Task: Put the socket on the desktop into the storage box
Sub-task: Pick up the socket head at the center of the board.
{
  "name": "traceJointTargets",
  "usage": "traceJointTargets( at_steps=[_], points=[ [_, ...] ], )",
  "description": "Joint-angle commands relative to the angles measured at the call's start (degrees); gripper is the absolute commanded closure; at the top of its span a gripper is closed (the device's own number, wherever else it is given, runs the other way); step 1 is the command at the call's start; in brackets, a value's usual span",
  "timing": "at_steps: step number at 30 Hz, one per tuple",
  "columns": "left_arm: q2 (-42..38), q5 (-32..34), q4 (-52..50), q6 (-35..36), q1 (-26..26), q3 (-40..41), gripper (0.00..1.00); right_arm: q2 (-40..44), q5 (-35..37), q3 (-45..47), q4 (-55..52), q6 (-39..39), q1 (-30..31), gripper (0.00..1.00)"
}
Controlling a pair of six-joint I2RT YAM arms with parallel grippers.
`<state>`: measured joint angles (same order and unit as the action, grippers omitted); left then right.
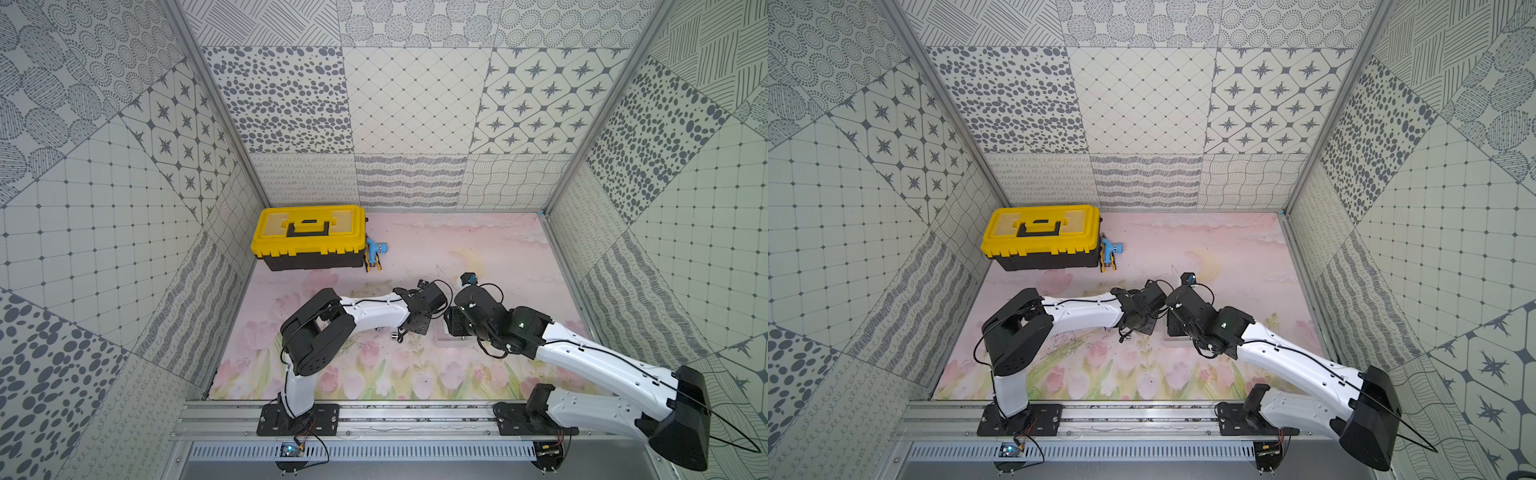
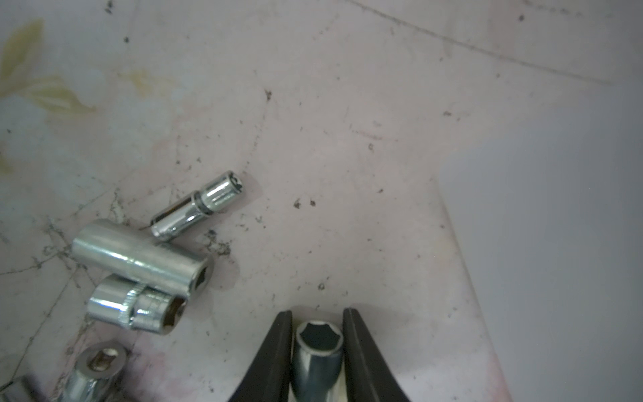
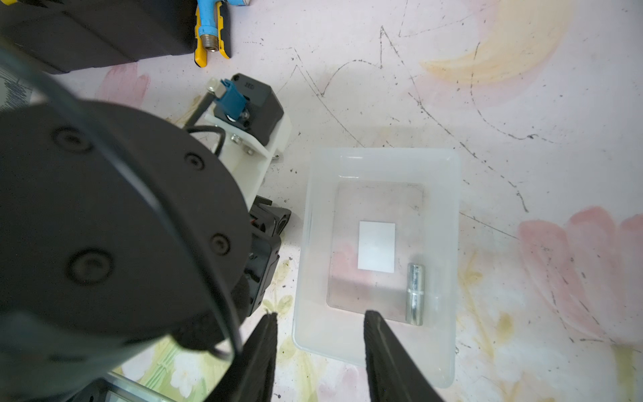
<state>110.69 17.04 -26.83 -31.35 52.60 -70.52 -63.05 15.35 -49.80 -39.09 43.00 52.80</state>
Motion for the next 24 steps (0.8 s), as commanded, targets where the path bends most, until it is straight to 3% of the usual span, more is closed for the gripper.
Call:
traceJointTargets(
  at_steps=[1,8,10,17,24],
  points=[
    [1.0,0.9,-5.1,-0.9,-0.3,0.0,0.76,-0.3,-0.3,-1.1,0.8,-0.5,0.2,0.55],
    [0.9,1.1,-5.4,-2.5,-0.8,0.4,0.99,-0.5,-0.7,-0.9,1.1,-0.4,0.2,0.55],
    [-1.3,-1.6,-4.0,-5.4,-2.4,1.7,1.00,-0.6,-1.0,-0.8,1.2,-0.4,0.1,0.55],
    [-22.7,-13.5,17.5,-18.0,-8.1,16.3,1.00,0.5,-4.2,-0.6,4.5,-1.5,0.2,0.55],
    [-34.2,-29.9,37.7,-31.8,-11.5,25.9,1.00,0.8,-18.1,1.3,18.4,-4.2,0.1,0.50]
  ],
)
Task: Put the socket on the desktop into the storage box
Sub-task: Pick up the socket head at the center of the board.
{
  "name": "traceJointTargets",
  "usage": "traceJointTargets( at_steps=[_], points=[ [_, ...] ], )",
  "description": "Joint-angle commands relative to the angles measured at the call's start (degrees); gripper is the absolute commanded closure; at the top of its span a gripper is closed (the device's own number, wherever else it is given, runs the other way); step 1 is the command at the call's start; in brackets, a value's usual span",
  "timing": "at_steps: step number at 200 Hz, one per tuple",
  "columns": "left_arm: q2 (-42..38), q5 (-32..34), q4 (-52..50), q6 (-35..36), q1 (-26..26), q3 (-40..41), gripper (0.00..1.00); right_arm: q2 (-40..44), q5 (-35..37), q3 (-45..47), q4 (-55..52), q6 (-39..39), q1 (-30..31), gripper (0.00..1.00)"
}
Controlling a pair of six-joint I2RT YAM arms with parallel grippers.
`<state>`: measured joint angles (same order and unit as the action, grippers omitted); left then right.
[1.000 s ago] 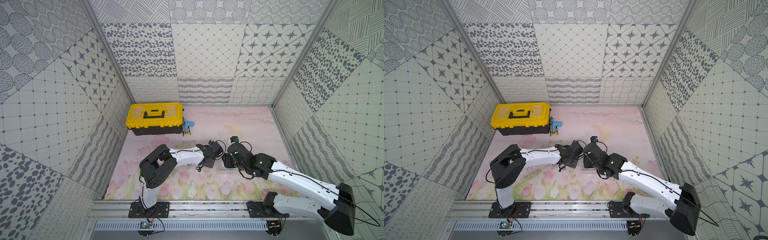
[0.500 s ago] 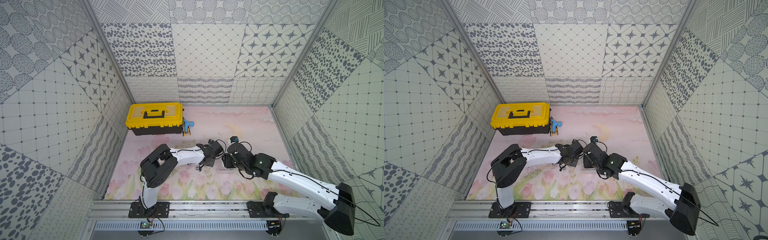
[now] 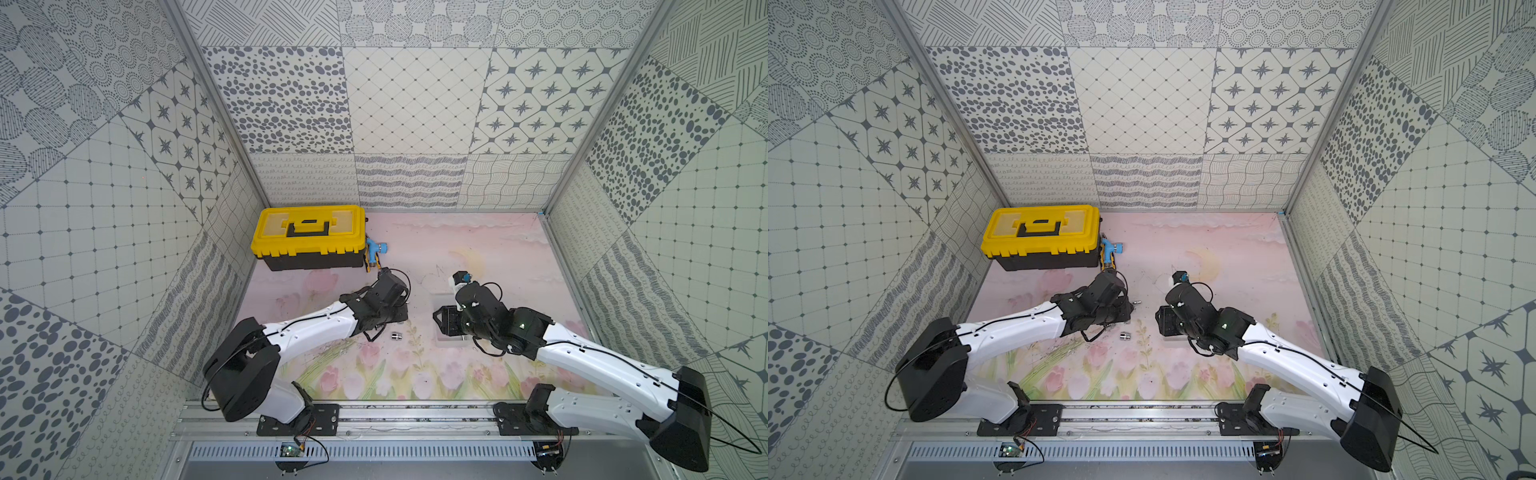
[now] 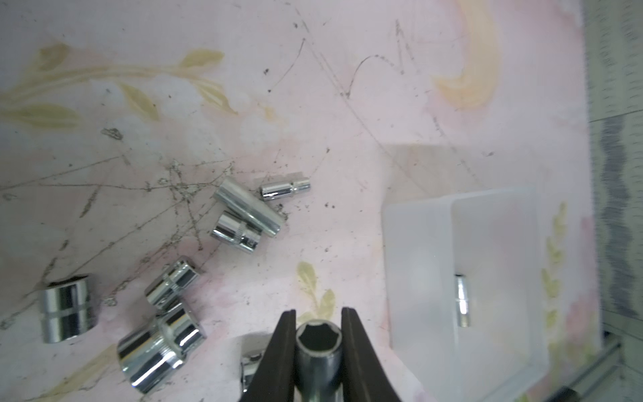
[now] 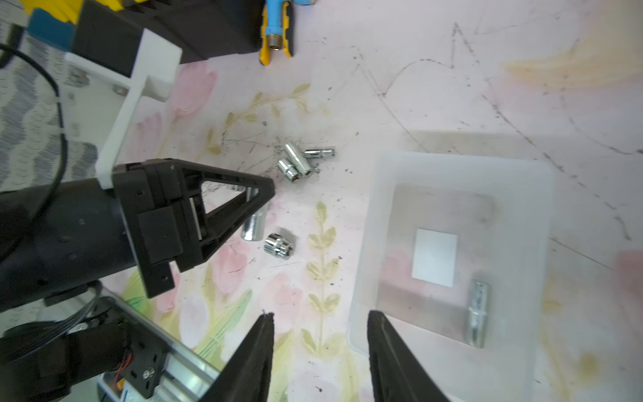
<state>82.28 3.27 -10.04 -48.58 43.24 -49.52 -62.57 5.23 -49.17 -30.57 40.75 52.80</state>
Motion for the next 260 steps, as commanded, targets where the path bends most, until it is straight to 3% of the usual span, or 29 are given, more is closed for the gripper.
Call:
traceJointTargets(
  at_steps=[1,43,115,135,159,193,207,234,251,260],
  points=[
    [-6.8,-17.4,23.0,-16.0,-2.3,6.0,1.00,-0.1,-9.5,0.5,11.3,-2.0,0.1,0.49],
    [-14.3,-19.3,29.4,-21.0,-2.6,10.9,1.00,-3.0,-16.2,-0.5,18.0,-2.3,0.1,0.42],
    [-24.7,-17.1,27.3,-22.8,-3.5,15.2,1.00,-7.0,-19.1,-1.6,19.8,-1.9,0.4,0.42],
    [-24.7,-18.3,28.3,-23.5,-3.4,15.7,1.00,-7.7,-19.2,-2.1,20.3,-1.8,0.4,0.49],
    [-24.3,-19.0,30.9,-24.5,-3.8,16.7,1.00,-9.0,-19.5,-2.8,20.6,-2.7,0.2,0.65],
    [-25.7,-19.3,28.2,-22.9,-4.5,16.2,1.00,-11.6,-21.3,-5.0,20.4,-4.5,-0.3,1.00],
    [-26.0,-20.1,25.5,-21.7,-5.2,15.5,1.00,-11.4,-20.8,-5.2,19.3,-5.4,-0.7,1.00],
    [-25.0,-22.8,19.7,-20.4,-7.3,13.3,0.59,-10.0,-20.9,-6.2,15.0,-10.1,-1.4,1.00],
    [-22.7,-25.9,16.8,-18.4,-8.3,10.6,0.41,-10.3,-20.9,-8.0,10.6,-13.8,-1.3,1.00],
    [-20.9,-28.3,14.9,-16.8,-8.7,8.5,0.37,-10.2,-20.3,-8.5,8.8,-15.3,-1.3,1.00]
  ],
)
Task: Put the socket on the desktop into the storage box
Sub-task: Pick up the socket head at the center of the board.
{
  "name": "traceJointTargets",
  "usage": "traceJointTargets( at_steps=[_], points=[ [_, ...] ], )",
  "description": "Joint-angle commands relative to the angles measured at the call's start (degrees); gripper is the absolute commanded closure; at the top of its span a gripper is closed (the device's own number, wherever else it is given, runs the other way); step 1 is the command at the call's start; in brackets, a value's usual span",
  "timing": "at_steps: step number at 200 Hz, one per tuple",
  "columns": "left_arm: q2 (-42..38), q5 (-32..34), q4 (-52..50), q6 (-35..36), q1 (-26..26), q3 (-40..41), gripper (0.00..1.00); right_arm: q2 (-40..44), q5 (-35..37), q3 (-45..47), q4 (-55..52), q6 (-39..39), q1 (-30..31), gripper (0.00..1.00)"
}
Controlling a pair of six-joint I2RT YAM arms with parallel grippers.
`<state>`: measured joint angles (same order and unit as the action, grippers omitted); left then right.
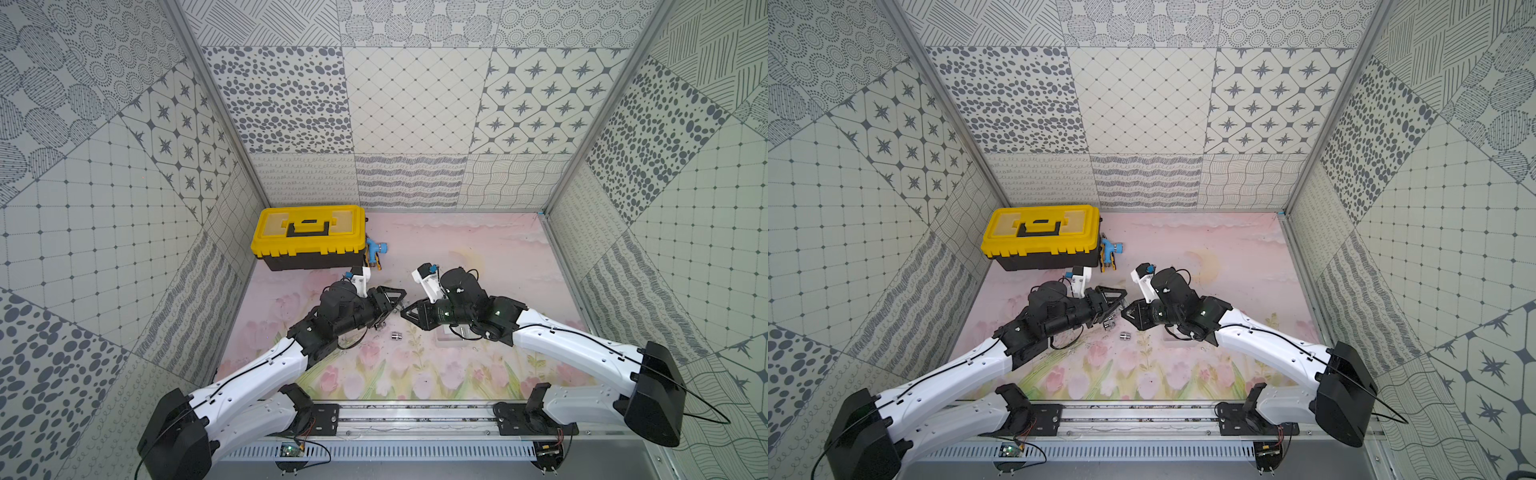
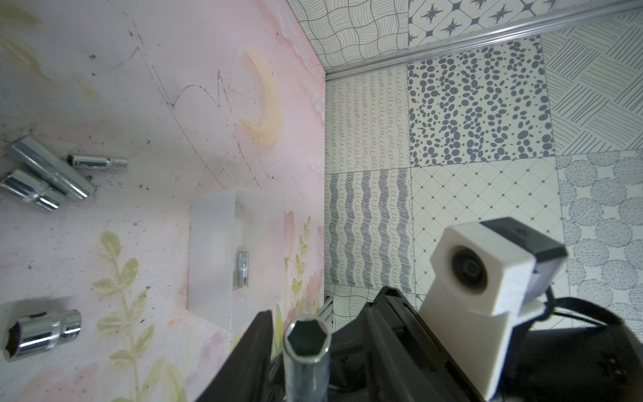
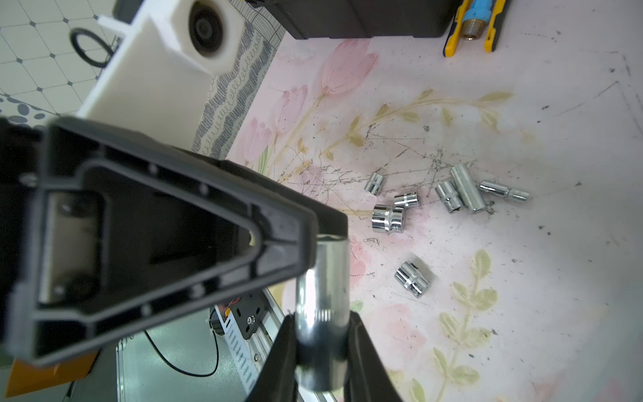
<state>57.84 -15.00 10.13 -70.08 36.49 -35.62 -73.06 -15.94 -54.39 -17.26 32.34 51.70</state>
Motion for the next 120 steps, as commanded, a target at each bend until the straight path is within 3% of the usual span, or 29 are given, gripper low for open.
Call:
traceJointTargets(
  at_steps=[1,18,58,87,120],
  points=[
    [3.7,-10.3,-5.5,4.8,-1.8,-5.6,0.37,0.2,1.0,-3.3,-4.7,-7.0,-0.2,1.00],
    [5.9,-13.4,-6.2,6.5,-2.0,-8.1,0.36,0.7,1.8,-3.3,-6.1,-8.6,-0.1,1.00],
    [8.4,-17.6,-8.7,8.7,-2.1,-11.1,0.51,2.0,2.5,-2.4,-5.7,-9.4,-0.1,1.00],
    [9.3,-16.8,-18.5,13.6,-2.1,-14.3,0.45,3.2,3.3,-1.6,-5.0,-9.5,-0.1,1.00],
    [8.6,-14.8,-21.7,14.8,-2.1,-14.4,0.38,4.4,3.1,-0.9,-4.1,-9.2,0.2,1.00]
  ],
)
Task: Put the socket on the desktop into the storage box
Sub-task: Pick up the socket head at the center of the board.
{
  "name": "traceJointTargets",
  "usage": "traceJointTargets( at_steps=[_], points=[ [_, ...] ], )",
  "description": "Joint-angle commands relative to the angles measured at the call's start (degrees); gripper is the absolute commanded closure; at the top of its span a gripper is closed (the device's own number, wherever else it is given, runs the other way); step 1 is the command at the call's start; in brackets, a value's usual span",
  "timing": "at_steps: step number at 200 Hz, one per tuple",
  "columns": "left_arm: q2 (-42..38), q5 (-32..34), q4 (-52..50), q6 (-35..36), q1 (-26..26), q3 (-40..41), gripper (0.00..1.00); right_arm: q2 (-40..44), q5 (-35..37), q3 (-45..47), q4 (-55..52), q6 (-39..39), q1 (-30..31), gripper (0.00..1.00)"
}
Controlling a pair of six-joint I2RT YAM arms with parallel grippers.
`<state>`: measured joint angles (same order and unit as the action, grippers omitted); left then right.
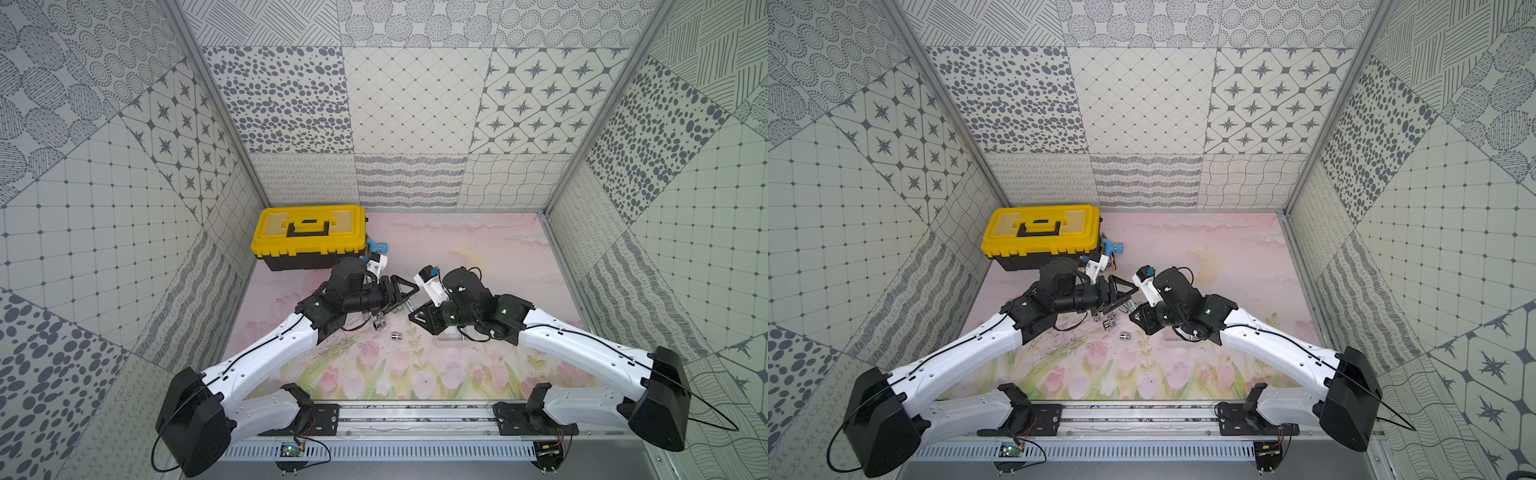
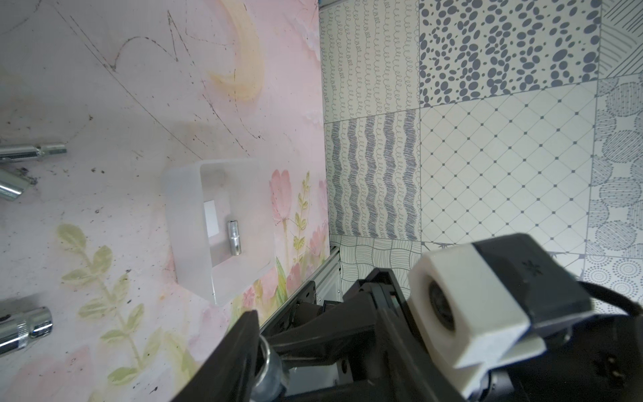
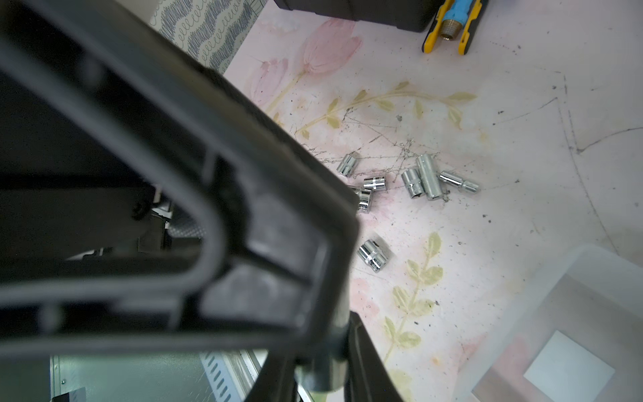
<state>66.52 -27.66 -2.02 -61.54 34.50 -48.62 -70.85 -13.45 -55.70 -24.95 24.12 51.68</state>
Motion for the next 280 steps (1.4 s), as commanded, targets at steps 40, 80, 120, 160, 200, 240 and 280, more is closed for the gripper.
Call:
traceJointTargets(
  at_steps=[40,80,120,160,200,240,280],
  points=[
    [3.4,-8.9,-8.2,6.3,-0.1,-2.0,0.58,2.1,2.2,0.4,3.9,-0.9,0.4,1.00],
    [3.1,-7.7,-7.3,4.9,-0.2,-2.4,1.00,2.0,2.7,-0.2,3.4,-0.4,0.4,1.00],
    [3.9,-7.5,-5.2,3.9,-0.2,-1.2,1.00,2.9,8.4,1.0,4.4,2.8,0.0,0.84],
    [3.4,-7.7,2.8,-0.4,-0.4,3.2,1.00,4.4,1.4,6.8,11.0,10.2,-5.5,0.42],
    [3.3,-9.1,8.3,-3.4,-0.5,5.6,1.00,4.9,-9.3,8.0,14.9,11.1,-7.6,0.45],
    [3.7,-10.4,13.6,-7.1,-0.5,7.0,1.00,5.0,-11.6,8.7,14.7,11.8,-8.0,0.45],
    [1.9,-9.4,14.1,-7.1,-0.5,7.8,1.00,3.8,-12.1,7.2,11.7,10.0,-8.6,0.44]
  ],
)
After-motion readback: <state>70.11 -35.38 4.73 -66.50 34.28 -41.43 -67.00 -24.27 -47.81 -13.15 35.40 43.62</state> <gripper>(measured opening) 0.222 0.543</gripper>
